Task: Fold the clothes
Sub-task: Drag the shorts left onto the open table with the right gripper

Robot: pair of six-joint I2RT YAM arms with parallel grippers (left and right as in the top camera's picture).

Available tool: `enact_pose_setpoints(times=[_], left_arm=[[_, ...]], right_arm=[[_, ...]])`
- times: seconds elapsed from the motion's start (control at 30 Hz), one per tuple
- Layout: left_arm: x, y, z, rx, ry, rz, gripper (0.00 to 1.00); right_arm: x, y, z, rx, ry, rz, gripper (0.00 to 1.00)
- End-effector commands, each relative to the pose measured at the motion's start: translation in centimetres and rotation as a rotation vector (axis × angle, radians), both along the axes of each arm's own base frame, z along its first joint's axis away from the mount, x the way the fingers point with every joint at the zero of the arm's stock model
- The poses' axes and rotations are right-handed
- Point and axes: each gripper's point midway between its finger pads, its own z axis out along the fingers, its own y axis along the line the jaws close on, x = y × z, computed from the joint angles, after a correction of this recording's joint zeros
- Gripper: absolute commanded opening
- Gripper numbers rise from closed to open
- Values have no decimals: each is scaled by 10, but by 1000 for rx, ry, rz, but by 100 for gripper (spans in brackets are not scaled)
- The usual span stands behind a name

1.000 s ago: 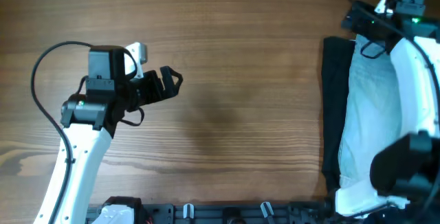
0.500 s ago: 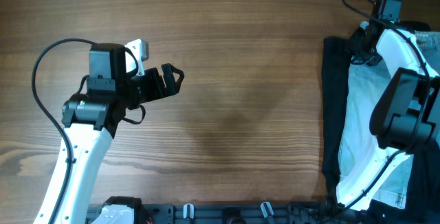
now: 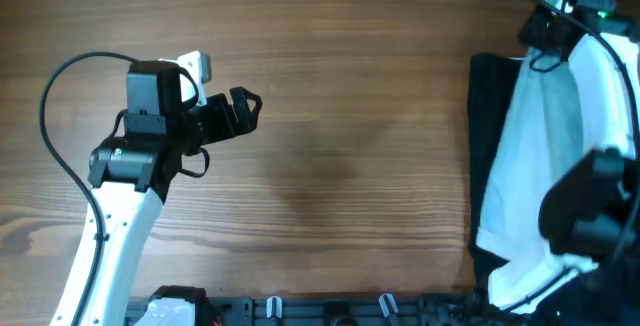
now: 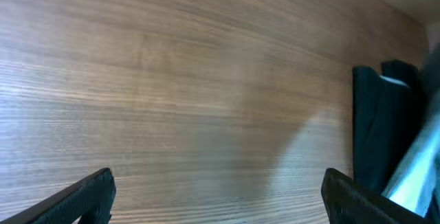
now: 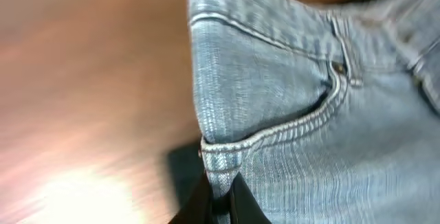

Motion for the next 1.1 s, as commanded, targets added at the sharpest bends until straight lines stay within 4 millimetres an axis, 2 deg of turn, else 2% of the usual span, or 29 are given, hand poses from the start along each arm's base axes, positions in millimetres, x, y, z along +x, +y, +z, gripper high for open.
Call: enact_pose_setpoints(times=[0.0,0.1,0.13,0.17,0.2,0.23,0.27,0.33,0.4,0.47,0.53,0.57,0.6,0.63,0.67,0.73,0.77,0.8,0.87,0.93,1.0,1.03,1.07], left_arm=[[6,20,51,20,-149,60,96],[0,43,79,24,-235,131,98],[-4,54,86,36,-258,167,98],[-10,66,95,55,-285,212,99],[-15,76,102,71,-312,242,100],[-20,81,108,91,-337,246,99],[-24,87,112,105,-348,272,100],[-30,89,114,128,-357,270,100],[-32,89,110,128,-338,269,100],[-26,83,101,105,-305,238,100],[-12,65,86,73,-265,147,98],[-4,54,73,72,-229,94,98],[10,35,48,84,-163,16,98],[17,22,32,90,-128,-35,98],[28,-1,1,106,-62,-121,99],[42,-24,-34,112,0,-182,100],[51,-36,-59,119,35,-211,99],[57,-42,-79,130,65,-220,93],[64,-47,-124,142,147,-231,88],[63,-46,-149,149,200,-234,80],[66,-39,-174,190,242,-212,79],[67,-27,-185,255,263,-178,79],[66,-24,-191,272,276,-170,78]], right_arm=[[1,151,86,100,-191,402,4],[-28,270,72,136,-129,650,6],[-46,318,61,143,-95,752,7],[-68,365,51,145,-65,859,12],[-92,405,41,126,-45,971,41],[-109,431,33,83,-38,1037,70],[-119,444,29,8,-46,1046,89],[-115,439,35,-146,-91,977,100],[-108,425,46,-161,-109,928,100],[-99,400,60,-69,-106,850,100],[-94,377,81,56,-121,844,100],[-91,364,93,113,-140,838,99],[-86,343,111,177,-169,805,100],[-84,329,119,210,-181,774,100],[-81,305,131,251,-199,723,99],[-80,280,138,276,-203,683,99],[-80,269,137,287,-193,663,99],[-81,257,133,302,-166,619,99],[-85,242,124,309,-115,572,99],[-88,234,118,310,-85,552,99],[-90,230,115,303,-70,543,99],[-91,229,114,302,-62,540,99],[-92,229,112,303,-57,539,99]])
